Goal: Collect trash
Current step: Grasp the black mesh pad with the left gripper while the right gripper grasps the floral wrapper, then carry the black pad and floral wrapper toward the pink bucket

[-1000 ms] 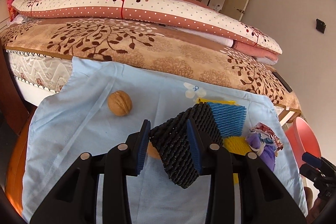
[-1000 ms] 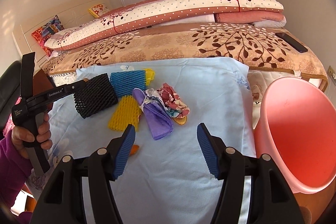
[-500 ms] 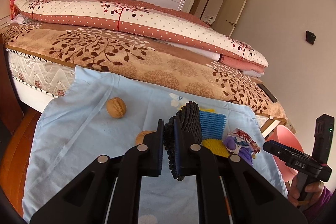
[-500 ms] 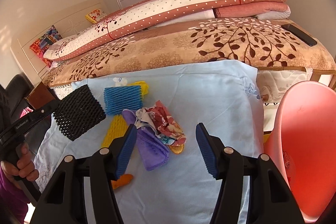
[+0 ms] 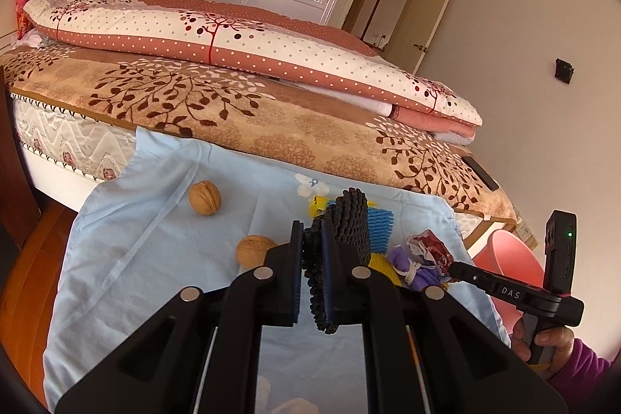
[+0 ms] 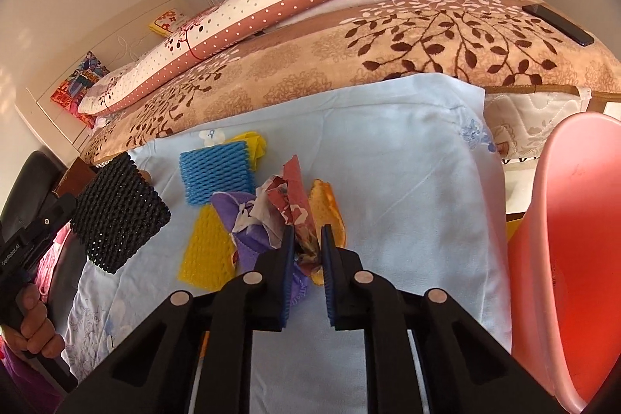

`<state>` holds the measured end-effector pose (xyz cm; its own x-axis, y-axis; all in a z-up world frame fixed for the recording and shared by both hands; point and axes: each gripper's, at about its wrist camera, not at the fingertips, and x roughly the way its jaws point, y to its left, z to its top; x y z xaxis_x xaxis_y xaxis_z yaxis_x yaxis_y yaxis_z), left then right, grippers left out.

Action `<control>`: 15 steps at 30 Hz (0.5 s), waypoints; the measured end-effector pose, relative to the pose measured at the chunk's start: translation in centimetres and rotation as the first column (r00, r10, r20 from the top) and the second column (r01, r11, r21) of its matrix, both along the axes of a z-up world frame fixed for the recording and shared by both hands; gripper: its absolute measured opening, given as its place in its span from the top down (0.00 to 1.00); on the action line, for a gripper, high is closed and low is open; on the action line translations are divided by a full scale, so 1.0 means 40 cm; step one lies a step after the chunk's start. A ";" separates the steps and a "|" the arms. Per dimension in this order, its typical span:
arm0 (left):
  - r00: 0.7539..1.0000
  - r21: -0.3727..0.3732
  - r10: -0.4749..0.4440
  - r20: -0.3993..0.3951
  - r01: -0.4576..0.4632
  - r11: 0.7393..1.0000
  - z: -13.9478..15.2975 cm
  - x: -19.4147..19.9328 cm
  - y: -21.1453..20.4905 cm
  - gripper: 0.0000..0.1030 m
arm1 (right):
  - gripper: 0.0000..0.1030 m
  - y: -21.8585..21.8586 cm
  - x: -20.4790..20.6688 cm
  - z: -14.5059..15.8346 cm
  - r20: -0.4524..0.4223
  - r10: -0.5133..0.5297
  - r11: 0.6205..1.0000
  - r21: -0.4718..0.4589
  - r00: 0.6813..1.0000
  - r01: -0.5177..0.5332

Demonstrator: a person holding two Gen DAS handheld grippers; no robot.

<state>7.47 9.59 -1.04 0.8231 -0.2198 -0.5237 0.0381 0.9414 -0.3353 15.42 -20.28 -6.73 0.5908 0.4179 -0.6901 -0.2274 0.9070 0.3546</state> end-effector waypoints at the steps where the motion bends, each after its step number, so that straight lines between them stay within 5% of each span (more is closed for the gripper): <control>1: 1.000 -0.001 -0.006 0.004 0.006 1.000 0.006 -0.002 -0.007 0.92 | 0.88 -0.005 -0.011 0.011 0.014 -0.004 1.000 -0.001 1.000 0.004; 15: 0.987 0.005 -0.152 0.056 0.152 0.988 0.074 -0.018 -0.179 0.92 | 0.88 -0.141 -0.158 0.121 0.135 -0.151 0.988 -0.022 0.979 0.156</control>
<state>6.75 2.44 1.93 0.8084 -0.3440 -0.4776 0.1994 0.9235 -0.3277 9.10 -25.92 -1.87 0.7331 0.2940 -0.6133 -0.1275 0.9452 0.3006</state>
